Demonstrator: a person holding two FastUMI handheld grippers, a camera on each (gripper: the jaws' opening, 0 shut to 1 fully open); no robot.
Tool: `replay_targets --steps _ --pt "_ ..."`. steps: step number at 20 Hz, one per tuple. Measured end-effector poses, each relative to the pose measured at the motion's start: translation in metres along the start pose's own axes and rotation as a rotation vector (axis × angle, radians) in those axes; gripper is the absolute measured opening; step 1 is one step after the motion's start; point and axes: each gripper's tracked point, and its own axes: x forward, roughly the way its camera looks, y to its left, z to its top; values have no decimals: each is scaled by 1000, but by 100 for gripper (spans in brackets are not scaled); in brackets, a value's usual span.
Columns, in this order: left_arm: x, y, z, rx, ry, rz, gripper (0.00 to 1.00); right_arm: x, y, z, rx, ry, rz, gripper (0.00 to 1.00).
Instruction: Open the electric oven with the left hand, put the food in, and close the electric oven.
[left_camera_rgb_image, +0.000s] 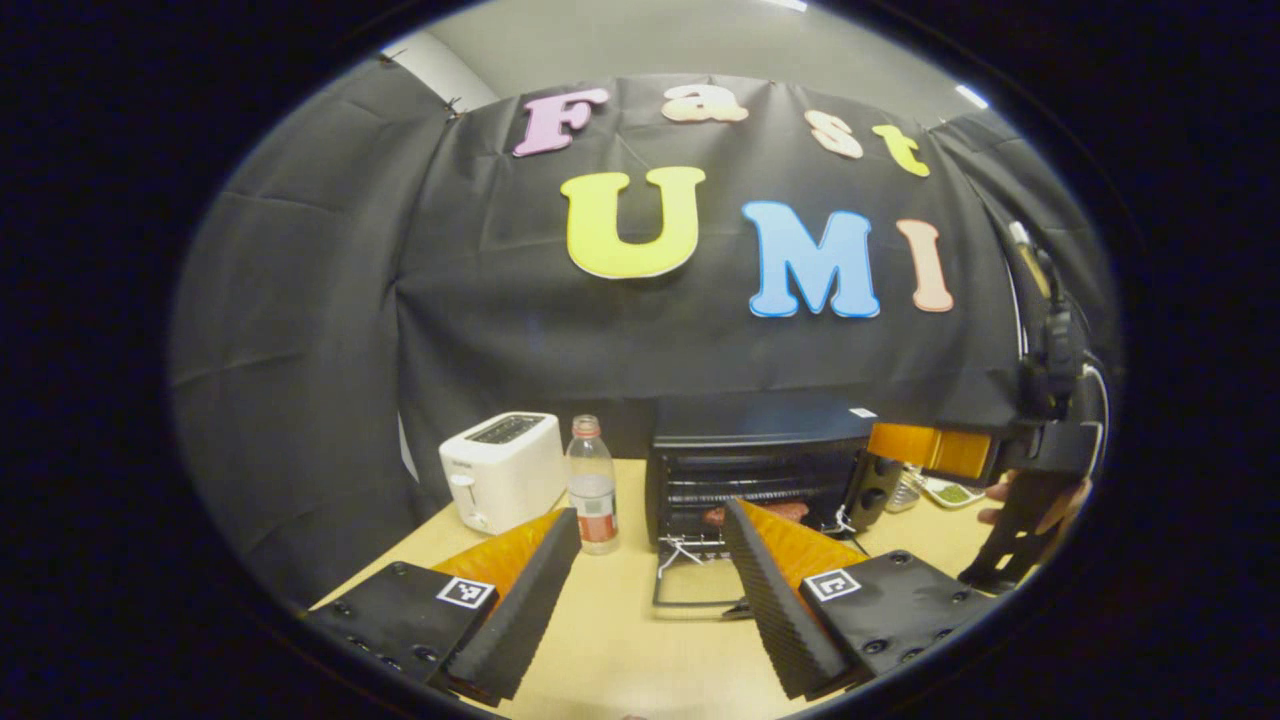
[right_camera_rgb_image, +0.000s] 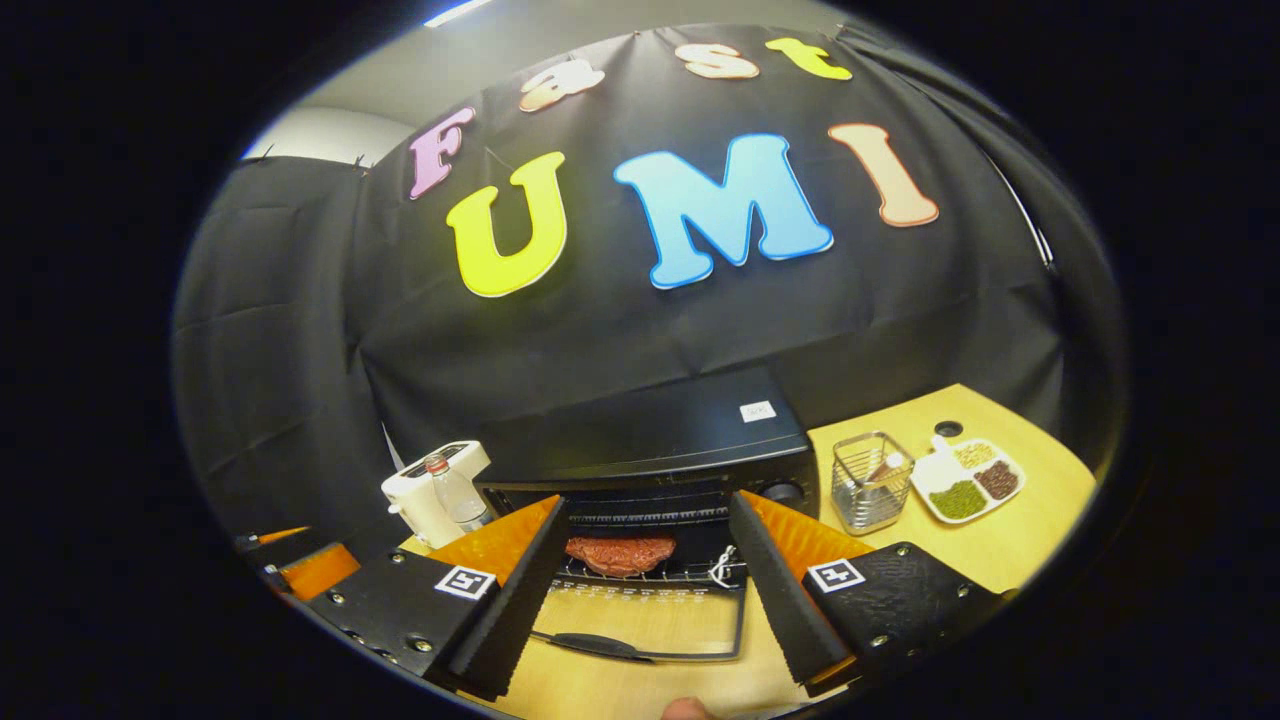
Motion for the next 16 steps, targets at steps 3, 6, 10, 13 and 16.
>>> replay_targets --steps 3,6,10,13,16 --pt "3 -23 -24 4 45 -39 97 -31 -14 14 -41 -36 -27 98" --pt "8 -46 -49 -12 106 -75 97 -60 -34 28 -84 -72 -72 98" --pt "20 -73 -80 -1 179 -112 97 -90 -56 40 -118 -106 -123 98" --pt "29 -89 -108 -8 259 -129 97 -107 -72 45 -123 -110 -160 98" --pt "39 -101 -133 -3 331 -135 97 -120 -89 48 -131 -109 -201 98"
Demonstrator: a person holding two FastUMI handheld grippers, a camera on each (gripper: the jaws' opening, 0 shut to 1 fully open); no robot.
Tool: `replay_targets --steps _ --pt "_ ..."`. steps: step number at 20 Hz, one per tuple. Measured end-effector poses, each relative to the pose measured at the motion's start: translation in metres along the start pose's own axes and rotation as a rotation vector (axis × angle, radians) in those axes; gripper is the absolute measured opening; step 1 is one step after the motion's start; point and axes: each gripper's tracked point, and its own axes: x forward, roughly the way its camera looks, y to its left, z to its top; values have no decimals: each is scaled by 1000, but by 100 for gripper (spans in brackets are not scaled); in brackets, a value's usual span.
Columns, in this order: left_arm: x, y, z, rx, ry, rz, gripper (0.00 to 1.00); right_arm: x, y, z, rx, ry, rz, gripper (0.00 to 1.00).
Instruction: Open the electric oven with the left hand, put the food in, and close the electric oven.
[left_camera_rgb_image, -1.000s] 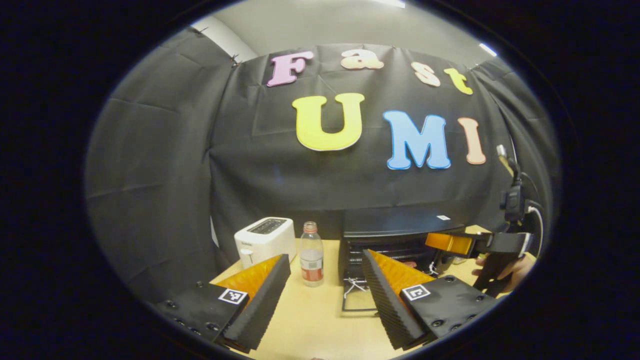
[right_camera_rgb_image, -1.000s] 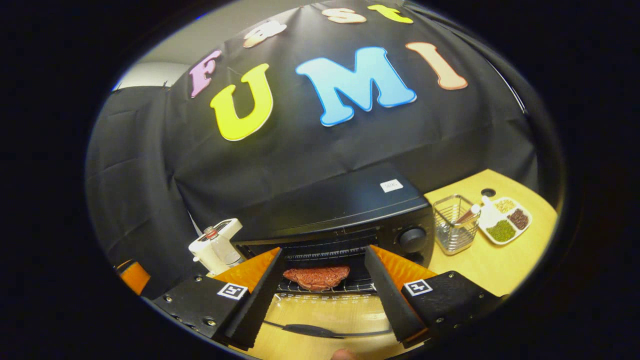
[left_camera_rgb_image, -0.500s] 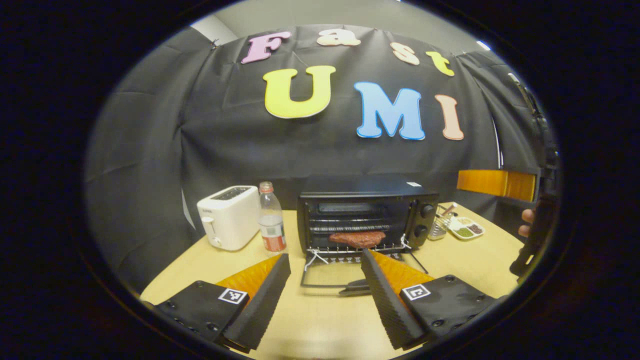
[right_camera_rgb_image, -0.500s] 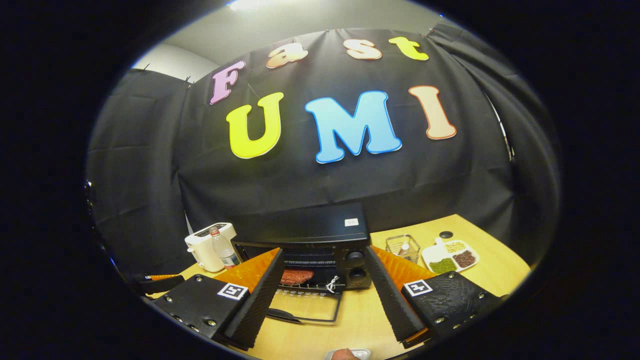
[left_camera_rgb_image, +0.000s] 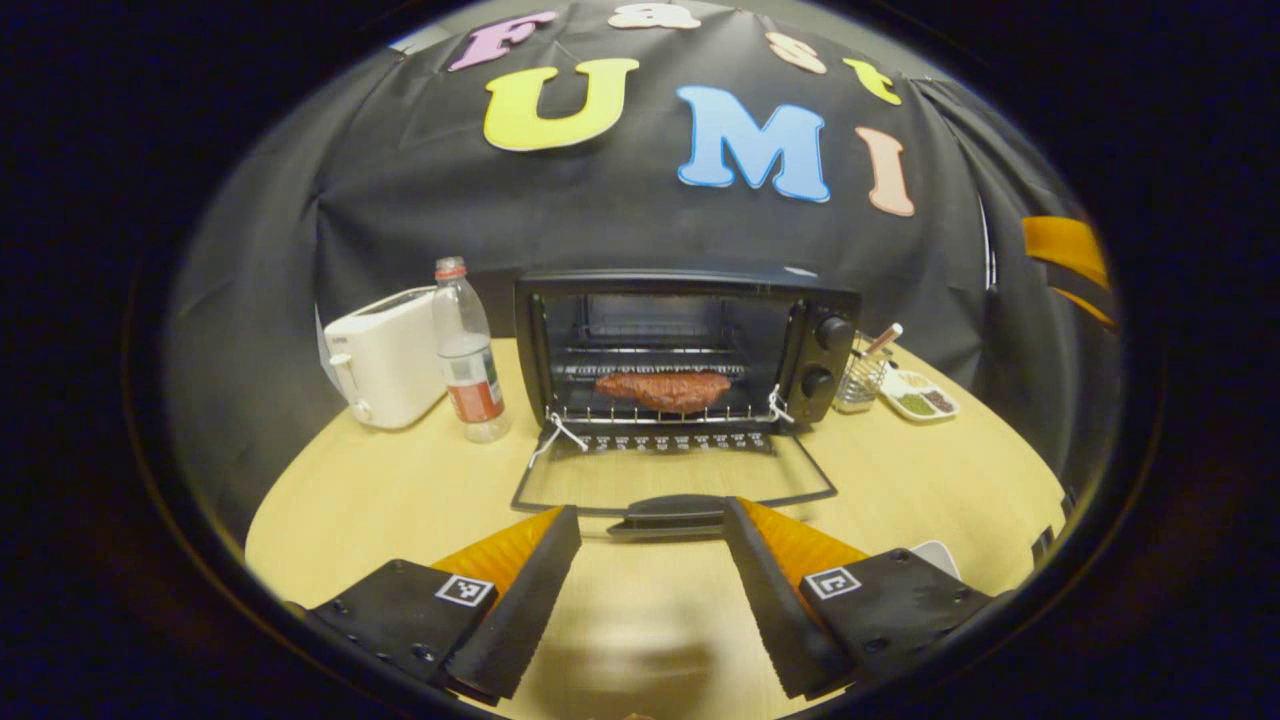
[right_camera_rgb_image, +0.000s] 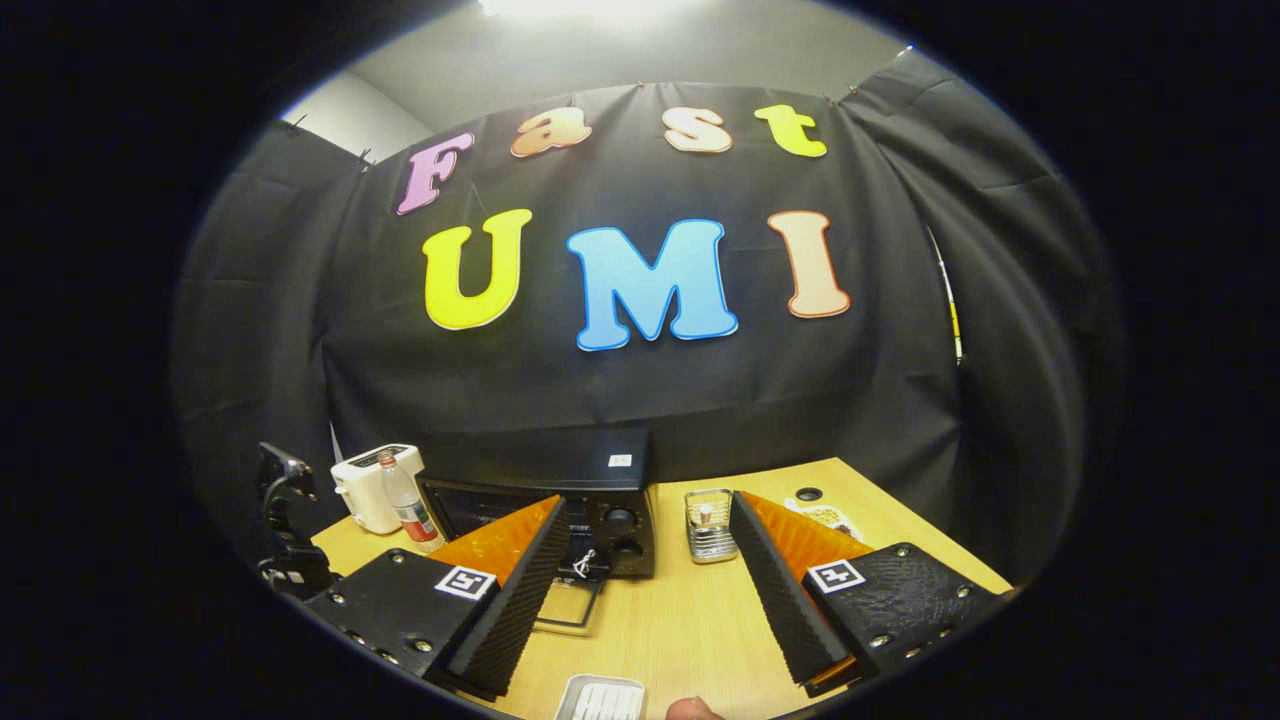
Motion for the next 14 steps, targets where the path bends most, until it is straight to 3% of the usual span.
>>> replay_targets --steps 14 --pt "69 -14 -56 42 196 -13 97 -27 -62 -9 10 28 -166 98"
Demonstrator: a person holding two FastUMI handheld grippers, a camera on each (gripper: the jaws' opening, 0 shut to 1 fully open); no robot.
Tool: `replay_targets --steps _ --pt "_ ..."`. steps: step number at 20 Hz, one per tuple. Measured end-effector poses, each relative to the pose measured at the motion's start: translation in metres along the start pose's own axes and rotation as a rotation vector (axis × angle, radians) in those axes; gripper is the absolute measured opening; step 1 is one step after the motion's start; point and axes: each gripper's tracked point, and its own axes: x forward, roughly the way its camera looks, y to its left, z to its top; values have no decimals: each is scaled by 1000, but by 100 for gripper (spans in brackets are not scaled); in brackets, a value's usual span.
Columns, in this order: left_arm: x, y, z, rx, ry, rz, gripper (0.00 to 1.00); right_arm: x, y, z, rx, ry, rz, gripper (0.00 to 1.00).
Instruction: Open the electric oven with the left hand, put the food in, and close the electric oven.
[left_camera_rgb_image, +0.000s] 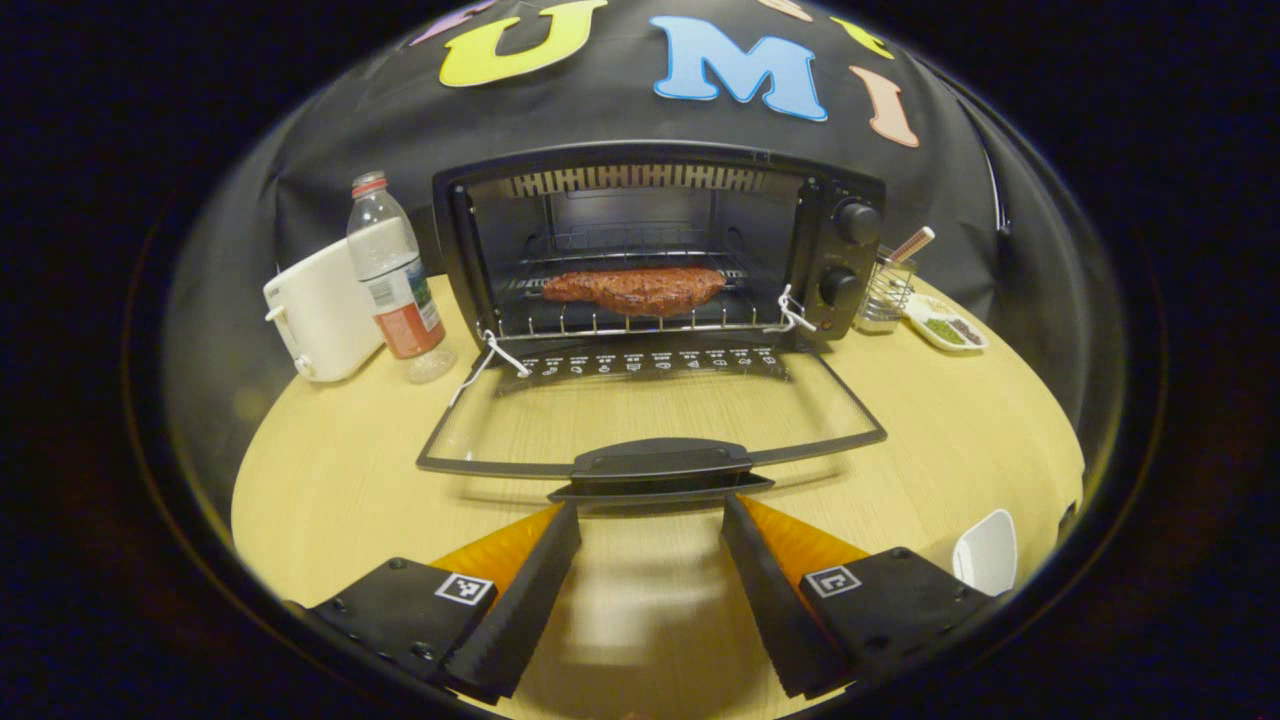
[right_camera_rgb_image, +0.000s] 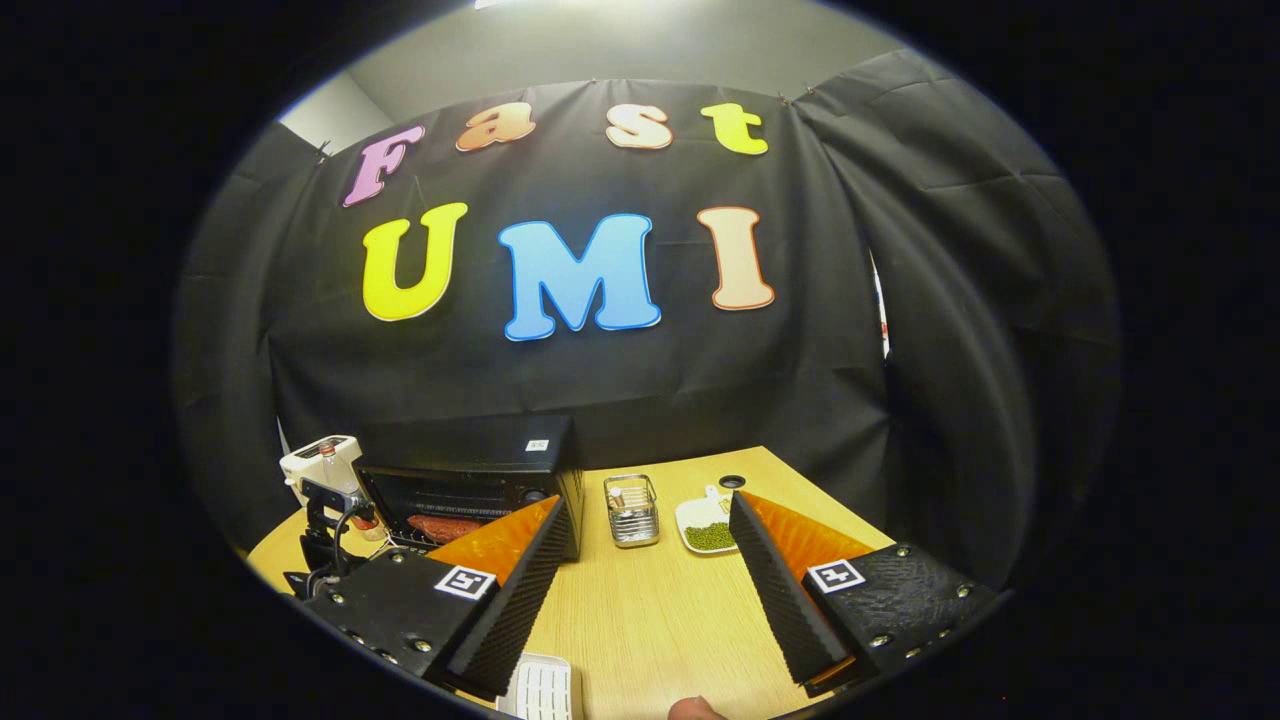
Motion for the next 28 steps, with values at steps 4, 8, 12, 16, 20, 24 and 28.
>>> replay_targets --steps 4,8,12,16,20,24,28 --pt "4 1 -7 -2 18 11 98 -2 -4 1 -16 -6 -8 98" --pt "2 2 -3 6 7 18 98 -1 -2 -1 -6 -3 5 98" --pt "-14 3 12 18 -53 30 97 0 5 3 -11 -15 28 98" --pt "-39 6 35 29 -139 32 100 1 10 0 -6 -11 51 98" --pt "-41 6 50 35 -189 31 97 3 16 -3 -2 -2 72 98" --pt "-44 6 66 35 -231 29 97 3 19 -4 -2 1 79 98" --pt "-44 8 85 34 -284 34 97 3 15 -4 -1 8 74 98"
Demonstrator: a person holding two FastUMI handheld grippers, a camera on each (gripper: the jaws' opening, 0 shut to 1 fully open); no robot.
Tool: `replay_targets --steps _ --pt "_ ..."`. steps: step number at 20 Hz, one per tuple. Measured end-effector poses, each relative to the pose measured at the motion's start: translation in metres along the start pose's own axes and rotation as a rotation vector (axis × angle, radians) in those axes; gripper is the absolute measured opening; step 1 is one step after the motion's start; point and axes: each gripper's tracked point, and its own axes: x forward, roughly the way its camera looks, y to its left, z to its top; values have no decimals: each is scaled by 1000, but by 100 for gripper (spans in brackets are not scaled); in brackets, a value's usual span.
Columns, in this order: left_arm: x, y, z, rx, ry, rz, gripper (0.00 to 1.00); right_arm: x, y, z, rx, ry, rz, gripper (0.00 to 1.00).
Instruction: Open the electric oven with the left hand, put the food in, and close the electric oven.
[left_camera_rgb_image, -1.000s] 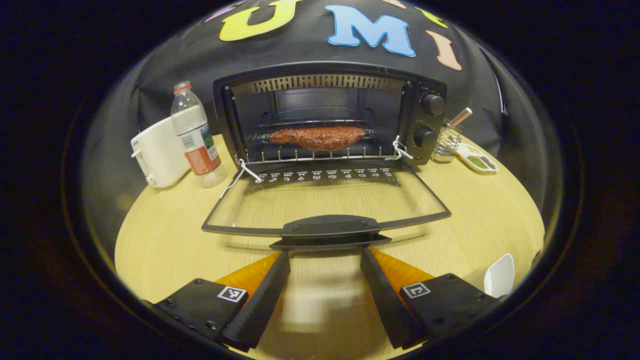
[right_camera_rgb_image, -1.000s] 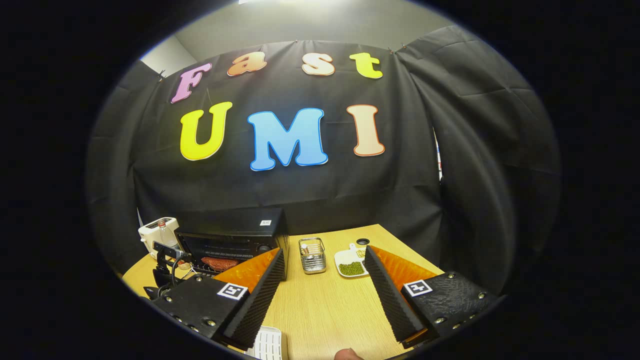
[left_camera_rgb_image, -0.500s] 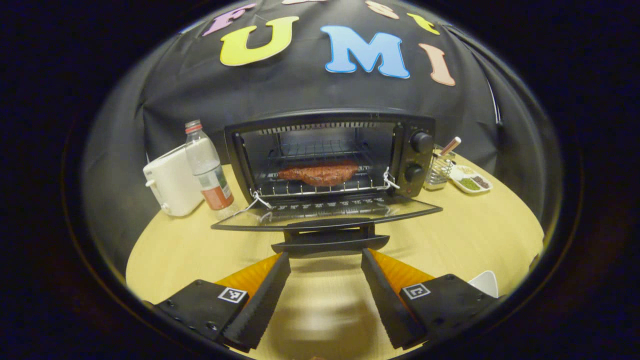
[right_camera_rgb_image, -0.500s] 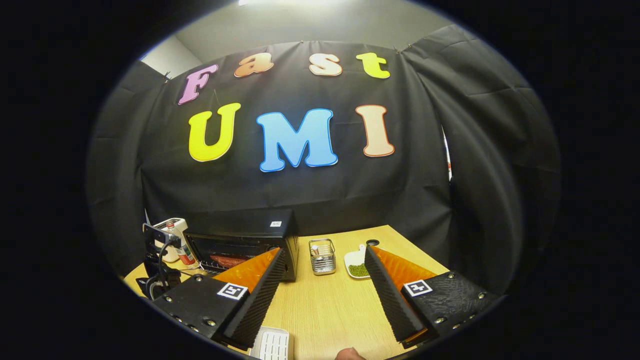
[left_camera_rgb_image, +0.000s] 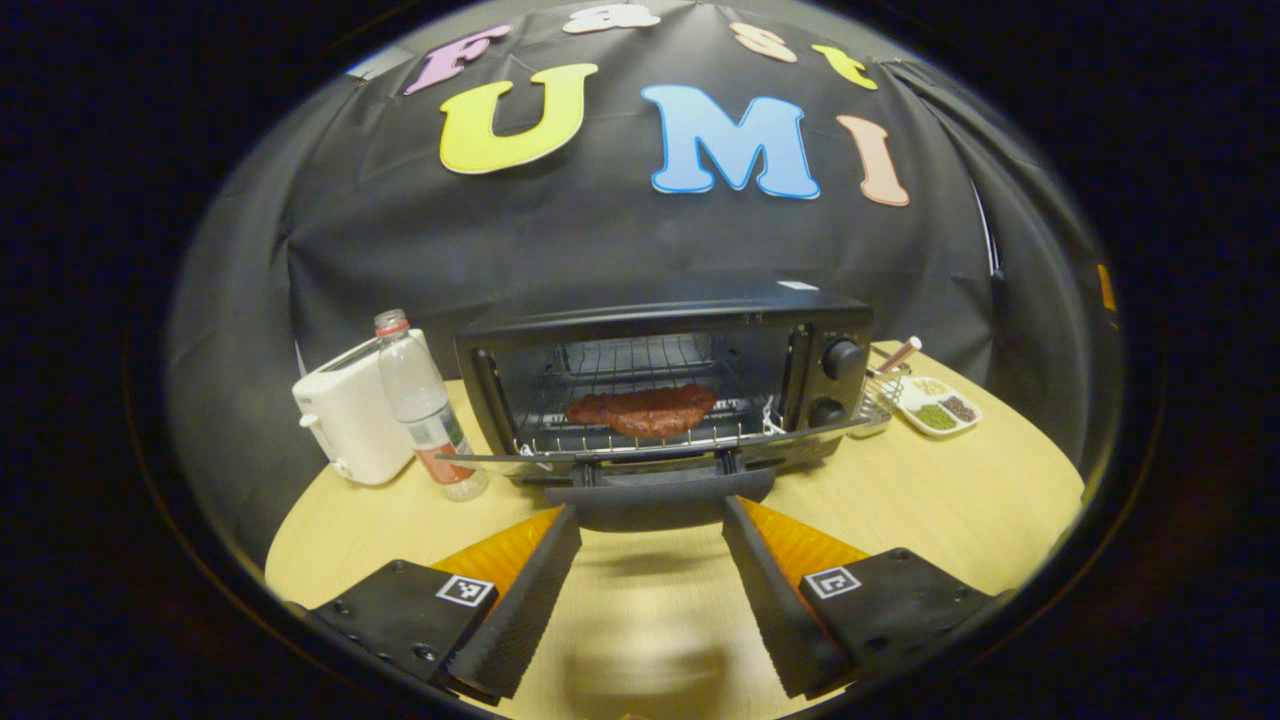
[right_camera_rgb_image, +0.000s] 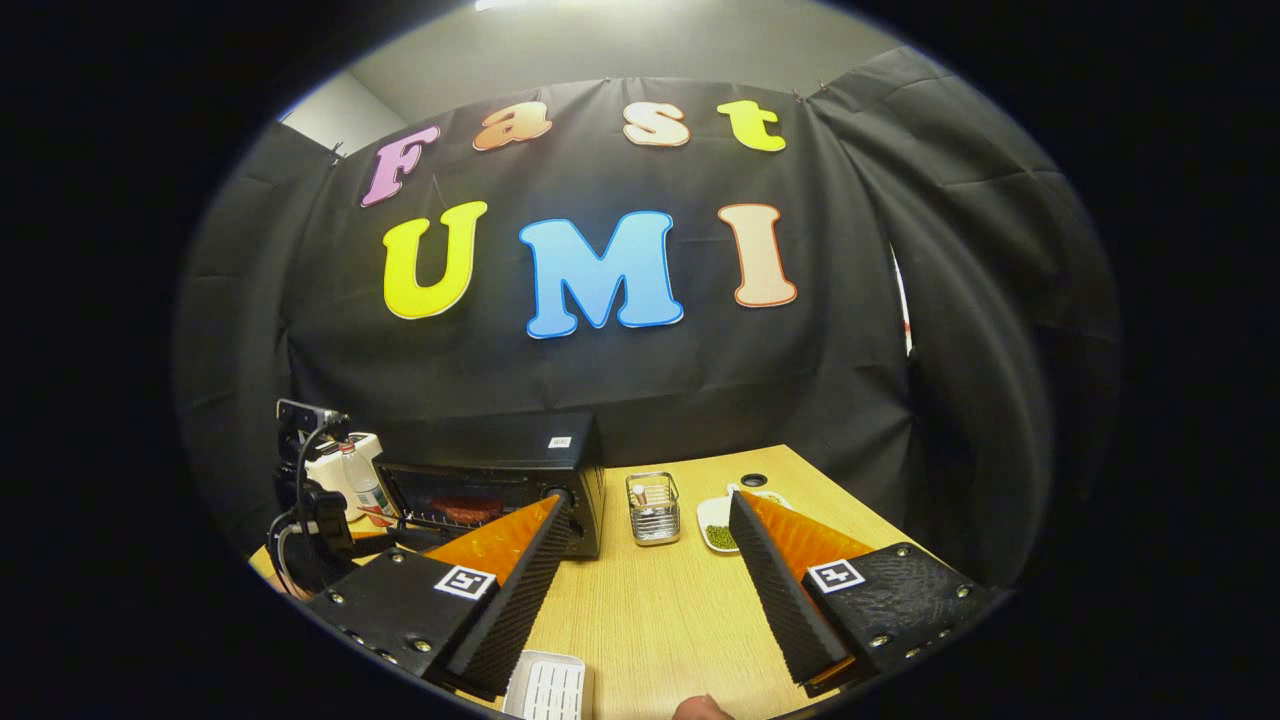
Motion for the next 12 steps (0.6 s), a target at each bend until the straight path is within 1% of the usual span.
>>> replay_targets --steps 4,6,7,8,10,11,12 --pt "10 4 18 1 -38 13 96 1 -6 -3 11 8 -15 98" --pt "13 5 34 12 -75 13 100 1 -9 -3 13 9 -22 98" --pt "14 5 48 17 -102 13 97 0 -11 -2 15 7 -26 98" --pt "14 4 60 20 -128 12 97 -1 -11 0 17 5 -28 98" --pt "5 -1 82 13 -177 9 97 -4 -13 3 17 -5 -29 98" --pt "-3 -3 90 6 -195 8 100 -7 -13 5 19 -12 -28 98" --pt "-12 -6 97 -5 -212 6 100 -10 -13 8 23 -20 -24 98"
